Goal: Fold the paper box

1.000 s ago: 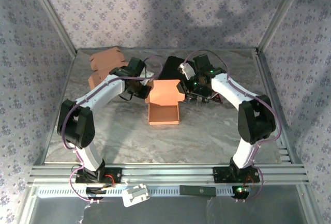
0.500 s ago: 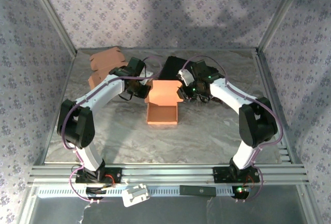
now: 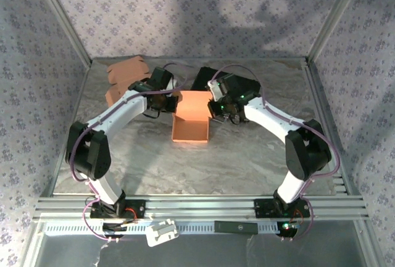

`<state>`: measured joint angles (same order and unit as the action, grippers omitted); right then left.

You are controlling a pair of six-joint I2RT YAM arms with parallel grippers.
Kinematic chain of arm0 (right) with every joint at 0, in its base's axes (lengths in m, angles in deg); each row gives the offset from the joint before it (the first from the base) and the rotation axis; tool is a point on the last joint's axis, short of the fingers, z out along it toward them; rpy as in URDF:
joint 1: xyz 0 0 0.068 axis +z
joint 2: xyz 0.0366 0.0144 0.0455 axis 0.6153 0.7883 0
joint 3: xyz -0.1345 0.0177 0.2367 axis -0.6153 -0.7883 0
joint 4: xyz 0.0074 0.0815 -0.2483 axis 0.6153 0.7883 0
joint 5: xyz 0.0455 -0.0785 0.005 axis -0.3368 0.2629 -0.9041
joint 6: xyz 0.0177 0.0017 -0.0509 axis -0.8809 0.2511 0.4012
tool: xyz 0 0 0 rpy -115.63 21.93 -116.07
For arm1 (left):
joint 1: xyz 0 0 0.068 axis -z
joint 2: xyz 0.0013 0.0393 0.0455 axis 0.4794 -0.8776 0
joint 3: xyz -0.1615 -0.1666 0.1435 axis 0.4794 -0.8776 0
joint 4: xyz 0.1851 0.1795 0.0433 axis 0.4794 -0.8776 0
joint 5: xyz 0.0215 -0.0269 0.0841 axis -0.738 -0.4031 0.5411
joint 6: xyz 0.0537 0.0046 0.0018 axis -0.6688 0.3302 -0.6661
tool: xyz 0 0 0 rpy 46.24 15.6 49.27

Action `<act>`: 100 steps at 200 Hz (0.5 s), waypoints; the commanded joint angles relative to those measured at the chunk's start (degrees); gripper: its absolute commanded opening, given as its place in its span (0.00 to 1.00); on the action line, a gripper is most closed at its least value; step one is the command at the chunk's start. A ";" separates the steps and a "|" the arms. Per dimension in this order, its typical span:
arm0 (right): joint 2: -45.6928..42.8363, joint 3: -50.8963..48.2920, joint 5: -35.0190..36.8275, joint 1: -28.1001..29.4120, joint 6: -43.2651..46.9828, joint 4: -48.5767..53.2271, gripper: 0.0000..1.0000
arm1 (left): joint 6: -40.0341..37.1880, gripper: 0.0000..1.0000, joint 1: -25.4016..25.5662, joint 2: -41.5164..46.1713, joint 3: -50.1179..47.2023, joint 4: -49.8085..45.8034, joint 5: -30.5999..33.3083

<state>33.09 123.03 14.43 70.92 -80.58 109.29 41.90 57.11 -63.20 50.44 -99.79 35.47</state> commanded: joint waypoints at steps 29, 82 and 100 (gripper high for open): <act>0.42 -1.77 15.59 6.67 -18.90 -10.57 0.00 | 10.45 0.00 0.45 5.15 -5.13 11.85 1.98; 2.34 -4.06 23.24 12.56 -21.56 -23.89 0.00 | 10.09 0.00 -0.54 10.03 -14.63 19.82 0.57; 2.65 -9.23 26.30 14.46 -19.83 -30.99 0.00 | 9.84 0.00 -0.48 12.74 -18.78 24.50 0.06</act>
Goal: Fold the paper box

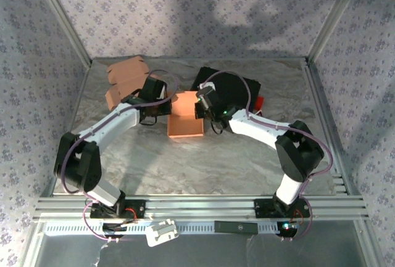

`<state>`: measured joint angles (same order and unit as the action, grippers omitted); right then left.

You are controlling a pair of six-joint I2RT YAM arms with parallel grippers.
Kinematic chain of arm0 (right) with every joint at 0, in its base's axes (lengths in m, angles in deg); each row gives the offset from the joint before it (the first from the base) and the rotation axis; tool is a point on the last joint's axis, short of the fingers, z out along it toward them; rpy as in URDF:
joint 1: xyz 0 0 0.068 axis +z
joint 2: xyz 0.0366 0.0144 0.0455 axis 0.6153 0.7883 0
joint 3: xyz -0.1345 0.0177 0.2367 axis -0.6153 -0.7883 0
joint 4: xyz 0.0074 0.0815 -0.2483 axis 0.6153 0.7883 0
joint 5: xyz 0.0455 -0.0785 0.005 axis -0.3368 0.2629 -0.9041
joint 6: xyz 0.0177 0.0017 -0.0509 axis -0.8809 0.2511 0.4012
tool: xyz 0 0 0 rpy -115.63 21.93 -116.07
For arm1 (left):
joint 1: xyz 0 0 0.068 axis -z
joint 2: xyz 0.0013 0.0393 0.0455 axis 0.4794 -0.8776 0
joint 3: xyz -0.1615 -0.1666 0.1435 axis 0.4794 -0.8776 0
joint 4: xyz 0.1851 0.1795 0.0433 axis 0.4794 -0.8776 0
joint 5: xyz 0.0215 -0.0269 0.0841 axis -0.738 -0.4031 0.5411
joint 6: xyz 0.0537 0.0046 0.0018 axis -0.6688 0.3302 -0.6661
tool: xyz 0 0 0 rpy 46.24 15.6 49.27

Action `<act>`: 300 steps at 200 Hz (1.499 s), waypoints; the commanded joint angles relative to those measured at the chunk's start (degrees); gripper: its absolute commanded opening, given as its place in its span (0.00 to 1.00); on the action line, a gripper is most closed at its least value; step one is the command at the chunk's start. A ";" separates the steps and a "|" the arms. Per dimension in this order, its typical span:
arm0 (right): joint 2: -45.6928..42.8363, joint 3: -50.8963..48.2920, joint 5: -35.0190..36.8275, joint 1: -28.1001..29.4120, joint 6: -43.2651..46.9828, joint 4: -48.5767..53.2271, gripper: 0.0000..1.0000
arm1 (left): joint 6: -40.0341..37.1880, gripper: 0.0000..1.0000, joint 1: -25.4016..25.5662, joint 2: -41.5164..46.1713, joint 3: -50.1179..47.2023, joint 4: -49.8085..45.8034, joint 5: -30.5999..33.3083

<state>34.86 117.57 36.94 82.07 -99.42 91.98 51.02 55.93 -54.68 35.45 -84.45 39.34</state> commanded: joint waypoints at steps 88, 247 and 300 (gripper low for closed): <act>0.21 -14.60 7.12 7.00 -2.07 -28.98 0.00 | 3.12 0.00 2.85 14.85 -22.01 27.18 -4.02; -1.94 -20.63 13.74 12.98 2.67 -26.44 0.12 | 4.98 0.00 11.08 23.85 -38.97 35.51 5.63; -3.48 -22.73 13.61 13.20 1.71 -26.52 0.17 | 6.64 0.00 14.80 25.20 -43.12 37.90 9.97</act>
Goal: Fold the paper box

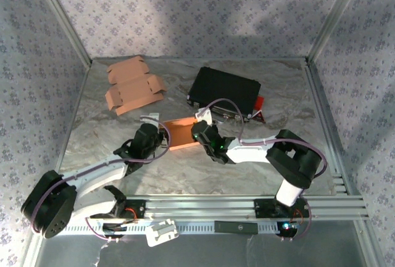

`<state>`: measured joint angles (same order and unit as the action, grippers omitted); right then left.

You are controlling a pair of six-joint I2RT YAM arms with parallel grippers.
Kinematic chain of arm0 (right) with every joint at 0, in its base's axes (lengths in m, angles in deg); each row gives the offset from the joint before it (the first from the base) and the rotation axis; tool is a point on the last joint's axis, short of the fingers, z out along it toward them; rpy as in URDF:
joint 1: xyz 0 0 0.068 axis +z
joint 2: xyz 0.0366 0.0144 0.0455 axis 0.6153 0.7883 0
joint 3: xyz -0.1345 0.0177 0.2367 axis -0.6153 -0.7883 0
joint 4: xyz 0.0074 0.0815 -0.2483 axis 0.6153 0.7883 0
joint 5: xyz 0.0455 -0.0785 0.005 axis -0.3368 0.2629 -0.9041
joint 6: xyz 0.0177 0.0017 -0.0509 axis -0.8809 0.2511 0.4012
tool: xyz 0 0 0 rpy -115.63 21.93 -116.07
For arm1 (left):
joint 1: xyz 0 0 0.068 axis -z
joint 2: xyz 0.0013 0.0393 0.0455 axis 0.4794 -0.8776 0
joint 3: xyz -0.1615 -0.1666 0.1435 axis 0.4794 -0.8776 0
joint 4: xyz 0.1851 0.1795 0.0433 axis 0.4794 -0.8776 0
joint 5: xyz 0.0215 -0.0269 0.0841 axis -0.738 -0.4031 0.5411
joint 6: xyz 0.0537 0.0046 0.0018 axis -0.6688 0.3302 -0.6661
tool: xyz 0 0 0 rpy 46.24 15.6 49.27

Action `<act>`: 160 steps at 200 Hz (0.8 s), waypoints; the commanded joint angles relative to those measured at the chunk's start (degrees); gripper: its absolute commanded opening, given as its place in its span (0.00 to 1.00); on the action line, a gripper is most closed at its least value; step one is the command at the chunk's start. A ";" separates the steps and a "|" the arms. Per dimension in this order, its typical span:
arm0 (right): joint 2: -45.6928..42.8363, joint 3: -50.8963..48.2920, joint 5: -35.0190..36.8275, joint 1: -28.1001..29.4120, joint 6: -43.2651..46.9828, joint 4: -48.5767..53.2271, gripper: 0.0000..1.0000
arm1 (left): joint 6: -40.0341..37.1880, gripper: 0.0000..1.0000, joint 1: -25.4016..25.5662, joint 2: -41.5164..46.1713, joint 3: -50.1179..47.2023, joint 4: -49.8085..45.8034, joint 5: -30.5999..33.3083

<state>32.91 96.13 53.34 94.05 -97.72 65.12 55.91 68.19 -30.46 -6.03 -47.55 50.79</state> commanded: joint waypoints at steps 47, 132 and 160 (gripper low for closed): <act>-4.31 -4.07 -4.76 1.84 -0.61 0.38 0.36 | 2.27 0.00 5.73 2.75 -3.86 0.24 3.53; -10.30 -4.94 -10.71 1.97 -5.66 6.53 0.55 | 4.25 0.00 11.08 -0.61 -0.90 -5.43 14.67; -13.89 -4.85 -14.94 1.68 -9.36 9.64 0.61 | 5.37 0.00 11.95 -1.76 0.24 -6.71 17.45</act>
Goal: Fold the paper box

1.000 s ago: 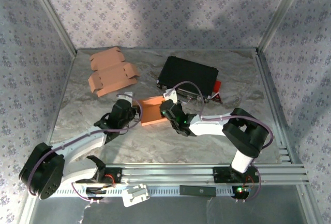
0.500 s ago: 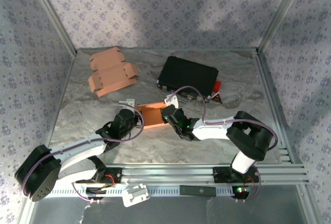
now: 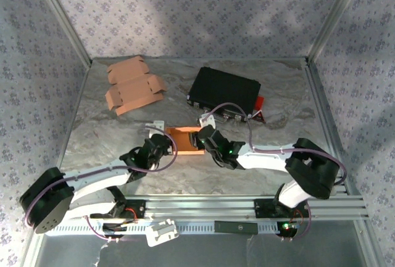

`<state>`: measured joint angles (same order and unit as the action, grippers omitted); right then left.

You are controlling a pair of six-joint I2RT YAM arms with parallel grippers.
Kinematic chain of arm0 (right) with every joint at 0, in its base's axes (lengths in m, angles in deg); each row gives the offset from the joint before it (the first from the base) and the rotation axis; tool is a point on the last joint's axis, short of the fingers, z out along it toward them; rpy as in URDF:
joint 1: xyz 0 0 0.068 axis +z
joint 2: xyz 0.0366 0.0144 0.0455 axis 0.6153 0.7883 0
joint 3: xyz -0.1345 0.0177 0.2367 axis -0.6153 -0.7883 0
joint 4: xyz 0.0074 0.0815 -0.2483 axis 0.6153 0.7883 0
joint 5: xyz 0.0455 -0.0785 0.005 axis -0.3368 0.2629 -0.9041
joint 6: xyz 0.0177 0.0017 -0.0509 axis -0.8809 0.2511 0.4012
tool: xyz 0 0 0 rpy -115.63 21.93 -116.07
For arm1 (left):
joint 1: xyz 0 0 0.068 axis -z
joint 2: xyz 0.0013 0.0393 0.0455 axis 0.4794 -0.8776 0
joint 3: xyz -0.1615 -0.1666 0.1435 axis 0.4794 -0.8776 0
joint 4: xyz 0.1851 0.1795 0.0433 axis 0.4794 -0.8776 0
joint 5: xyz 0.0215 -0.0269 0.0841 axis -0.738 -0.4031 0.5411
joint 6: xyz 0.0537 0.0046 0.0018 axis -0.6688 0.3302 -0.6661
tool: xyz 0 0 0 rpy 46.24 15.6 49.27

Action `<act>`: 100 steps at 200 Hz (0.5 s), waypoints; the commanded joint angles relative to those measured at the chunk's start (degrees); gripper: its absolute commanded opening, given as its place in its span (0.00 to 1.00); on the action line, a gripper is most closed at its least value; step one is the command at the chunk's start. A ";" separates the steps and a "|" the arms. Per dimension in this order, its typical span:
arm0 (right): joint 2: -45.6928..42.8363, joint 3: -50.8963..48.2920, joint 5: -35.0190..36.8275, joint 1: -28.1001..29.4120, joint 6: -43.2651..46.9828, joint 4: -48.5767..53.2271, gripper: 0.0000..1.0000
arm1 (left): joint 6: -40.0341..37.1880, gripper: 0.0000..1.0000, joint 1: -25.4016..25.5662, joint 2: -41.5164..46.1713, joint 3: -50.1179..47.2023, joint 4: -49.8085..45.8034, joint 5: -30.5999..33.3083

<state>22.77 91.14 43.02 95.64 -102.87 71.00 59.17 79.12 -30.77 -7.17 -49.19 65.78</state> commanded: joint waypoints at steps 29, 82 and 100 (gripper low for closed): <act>-6.65 0.07 -8.43 0.14 -7.14 7.00 0.63 | 3.05 0.00 1.89 -2.39 1.92 -5.04 4.37; -11.70 -3.62 -8.03 3.58 -11.04 8.36 0.64 | 4.79 0.00 2.87 -3.09 2.60 -6.12 6.25; -15.30 -4.49 -4.29 7.26 -15.27 9.90 0.61 | 5.47 0.00 3.13 -3.07 2.63 -6.21 6.38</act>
<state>12.04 87.84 35.61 99.01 -112.05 78.06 62.56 81.66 -33.19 -5.29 -51.62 71.31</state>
